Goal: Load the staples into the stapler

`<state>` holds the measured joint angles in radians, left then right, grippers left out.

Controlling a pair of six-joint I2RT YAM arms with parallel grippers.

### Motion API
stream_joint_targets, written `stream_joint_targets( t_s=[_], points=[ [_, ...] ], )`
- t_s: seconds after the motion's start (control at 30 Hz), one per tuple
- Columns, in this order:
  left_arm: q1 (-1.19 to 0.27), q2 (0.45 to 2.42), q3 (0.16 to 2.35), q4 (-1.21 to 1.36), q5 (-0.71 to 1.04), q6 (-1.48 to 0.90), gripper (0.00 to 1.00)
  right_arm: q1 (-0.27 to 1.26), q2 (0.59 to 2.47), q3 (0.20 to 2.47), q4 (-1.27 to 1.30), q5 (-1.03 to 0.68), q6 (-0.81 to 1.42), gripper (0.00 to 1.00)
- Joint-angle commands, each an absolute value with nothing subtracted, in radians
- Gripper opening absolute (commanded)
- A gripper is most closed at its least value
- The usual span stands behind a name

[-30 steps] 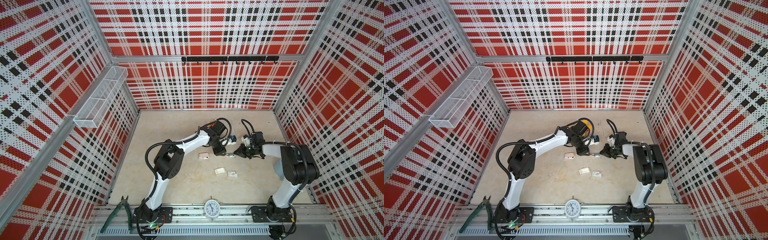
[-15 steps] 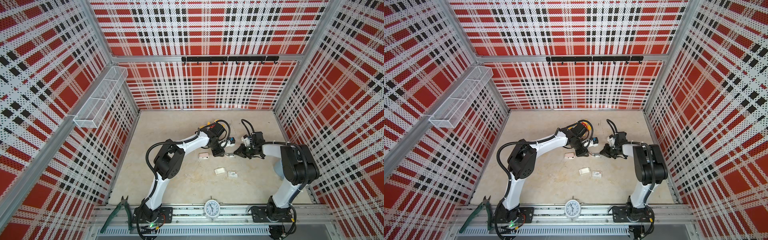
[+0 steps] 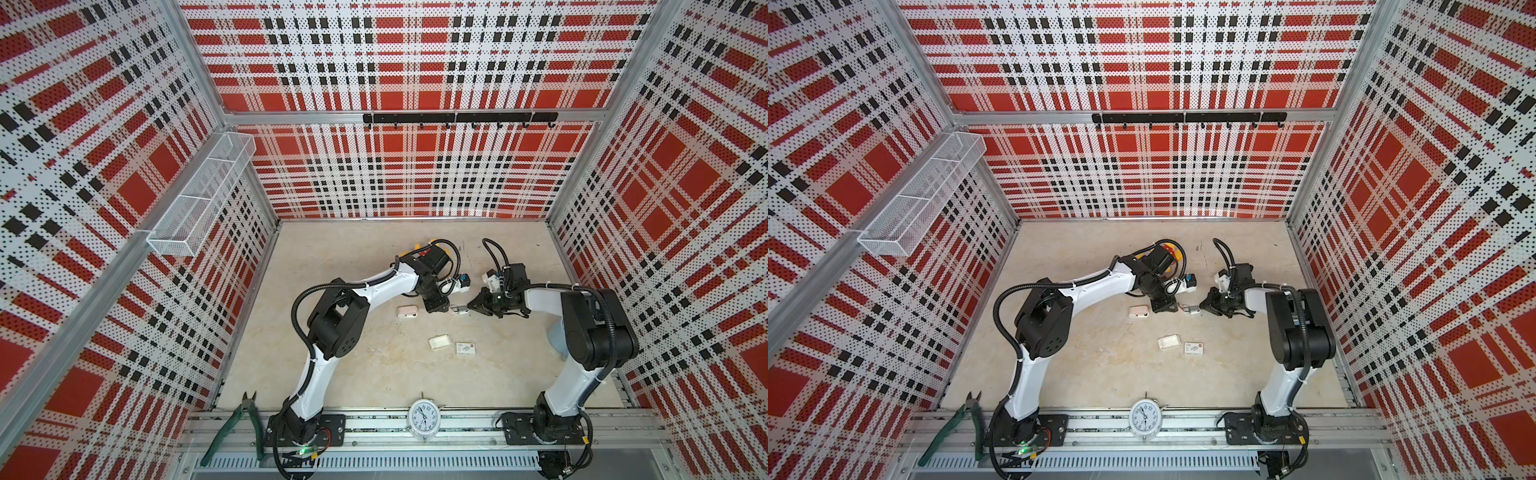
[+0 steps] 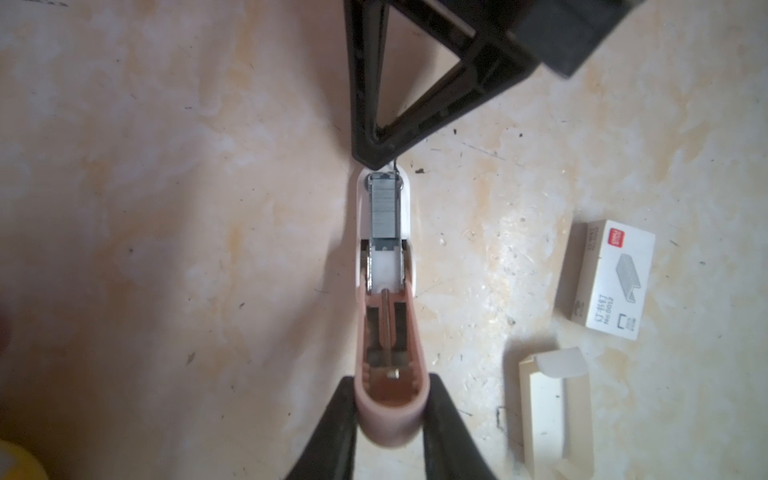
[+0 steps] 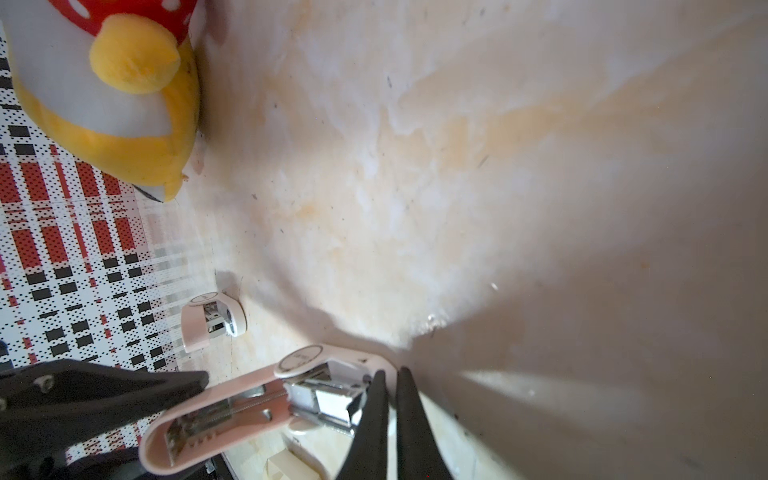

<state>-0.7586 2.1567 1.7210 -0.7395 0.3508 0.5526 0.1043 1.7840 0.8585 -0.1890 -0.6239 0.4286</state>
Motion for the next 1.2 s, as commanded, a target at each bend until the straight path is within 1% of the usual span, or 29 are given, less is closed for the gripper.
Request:
stream_joint_targets(
  t_s=[0.0,0.1,0.73,1.17],
  points=[
    [-0.770,2.122,1.725,-0.716,0.372,0.554,0.25,0.114,1.812,0.868,-0.195,-0.614,0.403,0.08],
    [-0.774,2.121,1.729,-0.716,0.377,0.563,0.22,0.115,1.814,0.871,-0.196,-0.611,0.402,0.08],
    [-0.813,2.214,1.859,-0.777,0.324,0.596,0.20,0.133,1.818,0.869,-0.192,-0.602,0.402,0.07],
    [-0.819,2.252,1.881,-0.784,0.319,0.599,0.19,0.133,1.811,0.866,-0.190,-0.598,0.403,0.07]
  ],
)
